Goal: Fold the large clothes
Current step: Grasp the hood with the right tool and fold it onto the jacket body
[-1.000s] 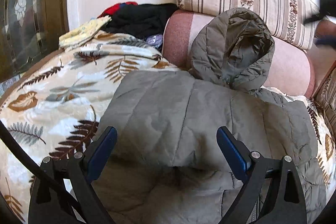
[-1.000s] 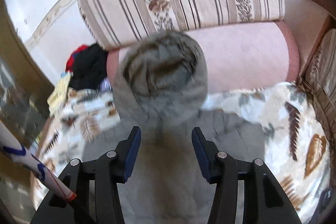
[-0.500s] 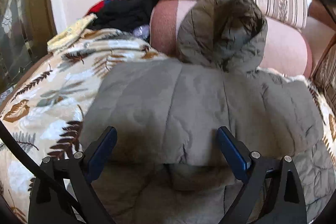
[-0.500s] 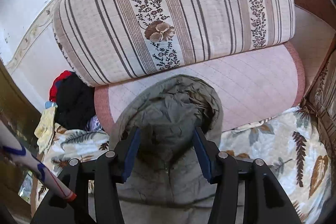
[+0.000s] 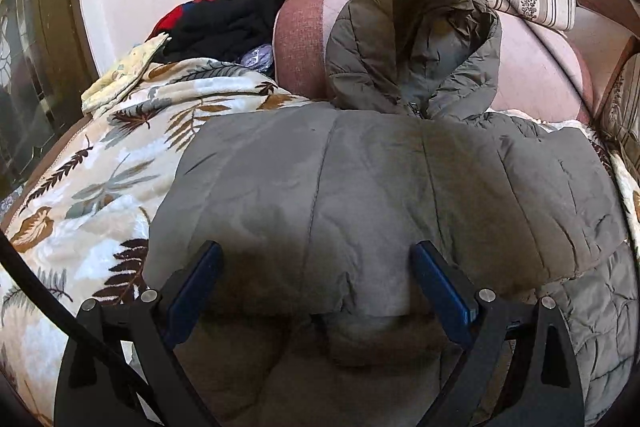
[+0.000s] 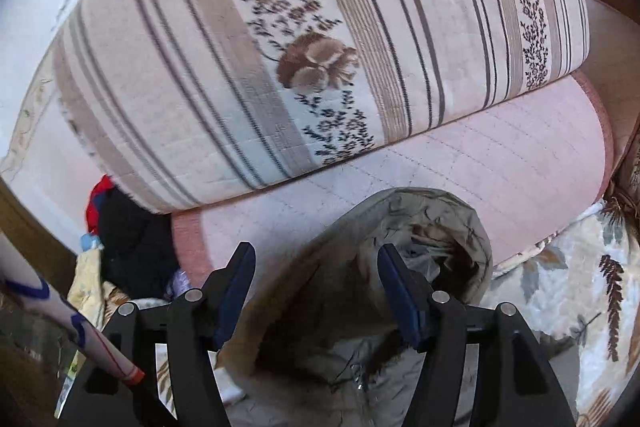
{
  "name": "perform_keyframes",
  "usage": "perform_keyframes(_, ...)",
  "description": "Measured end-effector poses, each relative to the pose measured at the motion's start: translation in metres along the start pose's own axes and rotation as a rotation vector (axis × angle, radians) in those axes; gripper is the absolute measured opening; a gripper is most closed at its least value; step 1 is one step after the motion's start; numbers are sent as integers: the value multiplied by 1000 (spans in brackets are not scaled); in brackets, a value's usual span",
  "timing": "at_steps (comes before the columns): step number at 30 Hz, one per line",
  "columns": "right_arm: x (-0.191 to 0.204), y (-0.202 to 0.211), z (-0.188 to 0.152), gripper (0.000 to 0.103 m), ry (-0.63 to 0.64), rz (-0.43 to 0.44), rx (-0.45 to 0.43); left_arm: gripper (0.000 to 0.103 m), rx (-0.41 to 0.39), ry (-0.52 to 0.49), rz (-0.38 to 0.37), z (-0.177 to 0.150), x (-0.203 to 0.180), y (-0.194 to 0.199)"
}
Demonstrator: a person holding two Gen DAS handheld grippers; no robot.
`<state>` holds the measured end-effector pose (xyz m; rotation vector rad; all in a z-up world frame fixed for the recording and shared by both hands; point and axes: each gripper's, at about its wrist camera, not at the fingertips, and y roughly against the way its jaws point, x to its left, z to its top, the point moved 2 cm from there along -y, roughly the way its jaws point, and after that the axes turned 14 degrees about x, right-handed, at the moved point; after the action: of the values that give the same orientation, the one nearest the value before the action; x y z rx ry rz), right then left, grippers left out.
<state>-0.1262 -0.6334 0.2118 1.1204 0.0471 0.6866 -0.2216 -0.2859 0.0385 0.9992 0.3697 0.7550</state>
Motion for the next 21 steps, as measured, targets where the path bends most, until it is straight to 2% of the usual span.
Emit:
perform_keyframes(1, -4, -8, 2, 68, -12, 4, 8, 95, -1, -2, 2, 0, 0, 0)
perform_keyframes(2, -6, -14, 2, 63, -13, 11, 20, 95, -2, -2, 1, 1, -1, 0)
perform_keyframes(3, -8, -19, 1, 34, -4, 26, 29, 95, -2, -1, 0, 1, -1, -1)
perform_keyframes(4, -9, -24, -1, 21, 19, 55, 49, 95, 0, 2, -1, 2, 0, -1)
perform_keyframes(6, -10, -27, -9, 11, 60, 80, 71, 95, 0, 5, -2, 3, 0, -1)
perform_keyframes(12, -36, 23, -61, 8, 90, 234, 25, 95, -1, 24, -12, 4, 1, 2)
perform_keyframes(17, -56, 74, -125, 7, 172, 274, 3, 95, -21, 84, -86, 7, 10, 12)
perform_keyframes(18, -61, 88, -148, 7, 205, 279, -4, 95, -29, 99, -101, 8, 13, 15)
perform_keyframes(21, -75, 111, -190, 7, 231, 289, -21, 95, -87, 152, -135, 10, 23, 31)
